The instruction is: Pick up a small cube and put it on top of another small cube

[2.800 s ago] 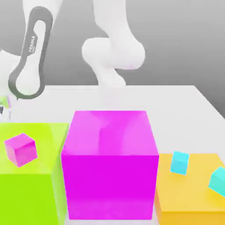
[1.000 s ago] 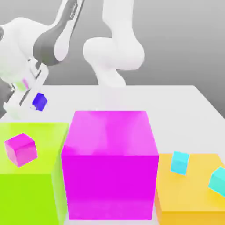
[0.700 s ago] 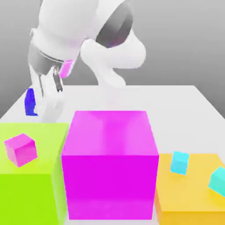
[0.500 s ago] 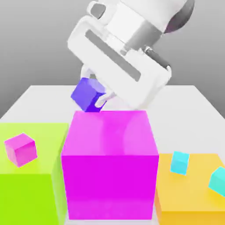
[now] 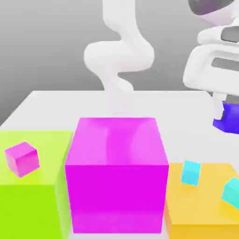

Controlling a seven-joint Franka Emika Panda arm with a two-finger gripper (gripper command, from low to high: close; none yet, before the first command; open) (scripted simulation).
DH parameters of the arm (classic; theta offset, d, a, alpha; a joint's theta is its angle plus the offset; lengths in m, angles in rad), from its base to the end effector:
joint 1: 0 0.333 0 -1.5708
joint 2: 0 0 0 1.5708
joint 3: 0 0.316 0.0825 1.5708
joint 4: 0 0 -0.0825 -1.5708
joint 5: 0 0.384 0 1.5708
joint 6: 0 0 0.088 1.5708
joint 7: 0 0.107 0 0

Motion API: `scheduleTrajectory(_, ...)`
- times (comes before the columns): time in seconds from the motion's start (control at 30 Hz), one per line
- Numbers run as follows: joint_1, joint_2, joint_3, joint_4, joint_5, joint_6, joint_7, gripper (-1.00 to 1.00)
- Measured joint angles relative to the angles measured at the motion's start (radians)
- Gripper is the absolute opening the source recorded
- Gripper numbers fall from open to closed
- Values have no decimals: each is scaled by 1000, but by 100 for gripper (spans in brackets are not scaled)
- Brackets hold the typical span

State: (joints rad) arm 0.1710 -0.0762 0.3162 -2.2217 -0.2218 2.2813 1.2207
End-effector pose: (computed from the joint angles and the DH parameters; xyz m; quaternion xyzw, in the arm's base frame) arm 0.4680 0.2438 0.4194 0.9487 -0.2928 0.1181 0.0171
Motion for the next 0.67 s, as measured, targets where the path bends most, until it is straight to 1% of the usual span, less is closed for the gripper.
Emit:
scheduleTrajectory(0.2,63,81,30,-27,118,71,-193,-100)
scheduleTrajectory(0.33,97,147,51,-48,171,111,-303,-100)
scheduleTrajectory(0.4,82,197,39,-75,158,142,-315,-100)
scheduleTrajectory(0.47,89,260,26,-90,122,205,-295,-100)
scheduleTrajectory(0.5,96,293,17,-96,102,241,-283,100)
scheduleTrajectory(0.67,96,293,17,-96,102,241,-283,100)
